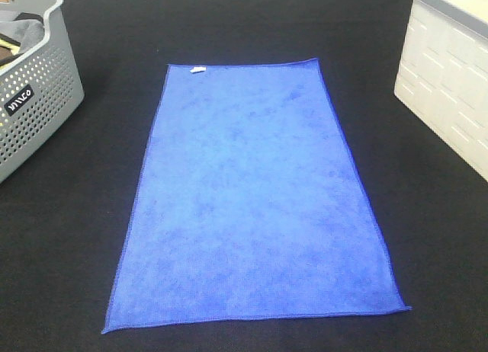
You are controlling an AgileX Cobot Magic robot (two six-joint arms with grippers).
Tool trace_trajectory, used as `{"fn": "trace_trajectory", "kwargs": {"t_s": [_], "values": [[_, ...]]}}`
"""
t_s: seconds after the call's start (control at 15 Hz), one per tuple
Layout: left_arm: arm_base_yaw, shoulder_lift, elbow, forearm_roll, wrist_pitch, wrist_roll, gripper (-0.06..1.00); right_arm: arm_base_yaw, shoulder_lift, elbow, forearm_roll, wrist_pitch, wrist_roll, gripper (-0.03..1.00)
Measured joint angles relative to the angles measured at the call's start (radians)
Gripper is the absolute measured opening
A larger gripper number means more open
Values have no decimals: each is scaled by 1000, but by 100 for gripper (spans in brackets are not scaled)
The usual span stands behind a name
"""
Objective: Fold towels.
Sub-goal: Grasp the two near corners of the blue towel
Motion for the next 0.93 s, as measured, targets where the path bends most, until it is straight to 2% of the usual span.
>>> {"fn": "trace_trajectory", "kwargs": {"t_s": [0.93], "values": [[0, 0, 0, 0, 0, 0, 74, 0, 0, 0, 0, 0, 0, 94]]}}
